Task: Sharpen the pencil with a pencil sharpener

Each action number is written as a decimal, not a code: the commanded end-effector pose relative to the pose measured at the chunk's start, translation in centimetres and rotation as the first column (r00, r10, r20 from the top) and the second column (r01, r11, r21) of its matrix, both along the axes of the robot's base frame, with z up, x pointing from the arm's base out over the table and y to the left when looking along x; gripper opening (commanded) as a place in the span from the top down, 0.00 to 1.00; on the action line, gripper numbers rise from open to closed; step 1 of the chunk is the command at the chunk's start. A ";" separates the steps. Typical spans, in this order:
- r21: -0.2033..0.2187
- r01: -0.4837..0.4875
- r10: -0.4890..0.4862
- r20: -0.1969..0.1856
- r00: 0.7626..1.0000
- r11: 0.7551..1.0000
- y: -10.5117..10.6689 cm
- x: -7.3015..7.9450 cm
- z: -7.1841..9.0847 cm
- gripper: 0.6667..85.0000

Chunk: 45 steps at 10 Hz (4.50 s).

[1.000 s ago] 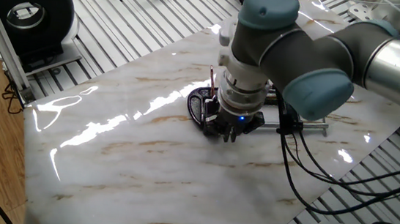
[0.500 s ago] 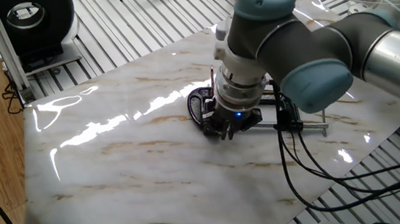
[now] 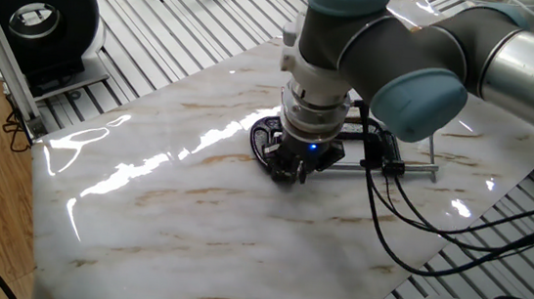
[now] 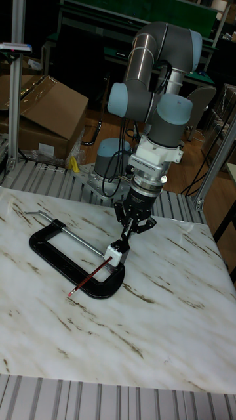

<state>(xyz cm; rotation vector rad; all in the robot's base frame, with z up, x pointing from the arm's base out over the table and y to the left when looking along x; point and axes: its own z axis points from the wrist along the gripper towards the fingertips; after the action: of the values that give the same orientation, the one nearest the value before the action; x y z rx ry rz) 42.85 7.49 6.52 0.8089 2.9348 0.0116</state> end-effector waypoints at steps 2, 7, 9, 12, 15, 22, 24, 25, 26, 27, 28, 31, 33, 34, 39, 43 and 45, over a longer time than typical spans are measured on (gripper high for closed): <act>0.036 0.005 -0.006 0.032 0.999 0.999 1.3 1.4 0.9 1.00; 0.053 0.004 -0.007 0.057 0.998 0.999 3.2 2.8 0.7 1.00; 0.064 0.004 -0.008 0.072 0.997 0.998 3.2 3.5 0.4 1.00; 0.081 0.003 -0.011 0.102 0.995 0.997 3.3 4.2 0.0 1.00; 0.067 0.003 -0.010 0.115 0.993 0.998 2.7 4.0 -1.1 1.00; 0.050 0.002 -0.009 0.145 0.989 0.999 4.0 4.7 -3.4 1.00; 0.044 0.002 -0.008 0.142 0.990 0.999 3.9 4.6 -4.1 1.00; 0.043 0.002 -0.008 0.141 0.990 0.999 3.9 4.6 -4.5 1.00; 0.043 0.002 -0.008 0.145 0.989 0.999 3.7 4.6 -4.9 1.00; 0.043 0.002 -0.008 0.148 0.989 0.999 3.4 4.6 -5.3 1.00; 0.040 0.002 -0.008 0.148 0.989 0.999 3.0 4.6 -5.5 1.00; 0.030 0.002 -0.006 0.142 0.990 1.000 2.6 4.3 -6.0 1.00; 0.015 0.002 -0.004 0.150 0.989 1.000 2.0 4.0 -6.8 1.00; 0.007 0.002 -0.003 0.150 0.989 1.000 1.8 3.8 -7.0 1.00; 0.021 0.002 -0.005 0.129 0.992 1.000 1.1 1.5 -5.8 1.00; 0.009 0.002 -0.003 0.150 0.989 1.000 1.3 2.7 -6.4 1.00; 0.017 0.002 -0.004 0.146 0.989 1.000 1.4 2.4 -5.6 0.98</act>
<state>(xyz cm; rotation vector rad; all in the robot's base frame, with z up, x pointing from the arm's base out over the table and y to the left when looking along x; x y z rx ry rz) 45.30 8.75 0.26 0.7645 2.8011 0.0719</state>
